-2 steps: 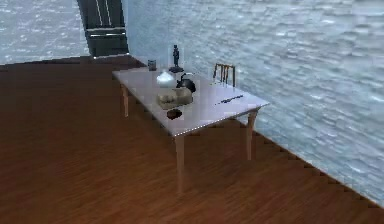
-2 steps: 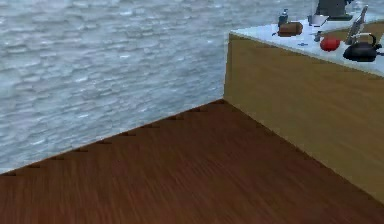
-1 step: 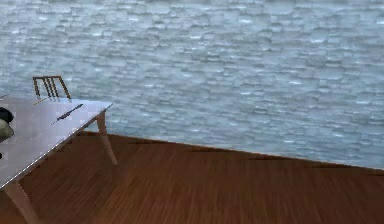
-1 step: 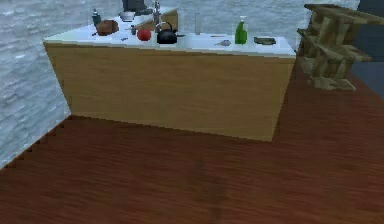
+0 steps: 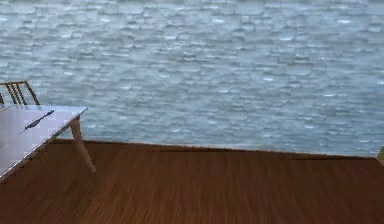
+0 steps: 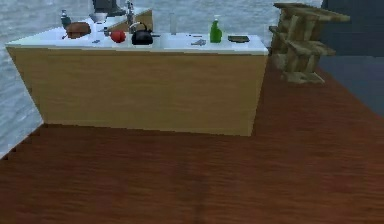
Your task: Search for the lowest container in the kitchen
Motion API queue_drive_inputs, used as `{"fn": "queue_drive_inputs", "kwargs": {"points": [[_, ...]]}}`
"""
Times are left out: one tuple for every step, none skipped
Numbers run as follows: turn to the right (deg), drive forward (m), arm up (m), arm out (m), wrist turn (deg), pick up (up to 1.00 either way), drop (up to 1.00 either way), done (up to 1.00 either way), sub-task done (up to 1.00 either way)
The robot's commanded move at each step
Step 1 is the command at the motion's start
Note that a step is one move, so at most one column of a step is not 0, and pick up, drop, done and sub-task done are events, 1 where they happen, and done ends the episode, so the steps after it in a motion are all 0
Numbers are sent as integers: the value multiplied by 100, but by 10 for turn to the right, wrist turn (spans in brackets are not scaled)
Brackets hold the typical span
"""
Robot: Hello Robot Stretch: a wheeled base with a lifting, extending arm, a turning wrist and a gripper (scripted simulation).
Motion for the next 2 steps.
{"fn": "queue_drive_inputs", "kwargs": {"points": [[0,5,0,0,0,0,0,0,0],[-450,0,0,0,0,0,0,0,0]]}}
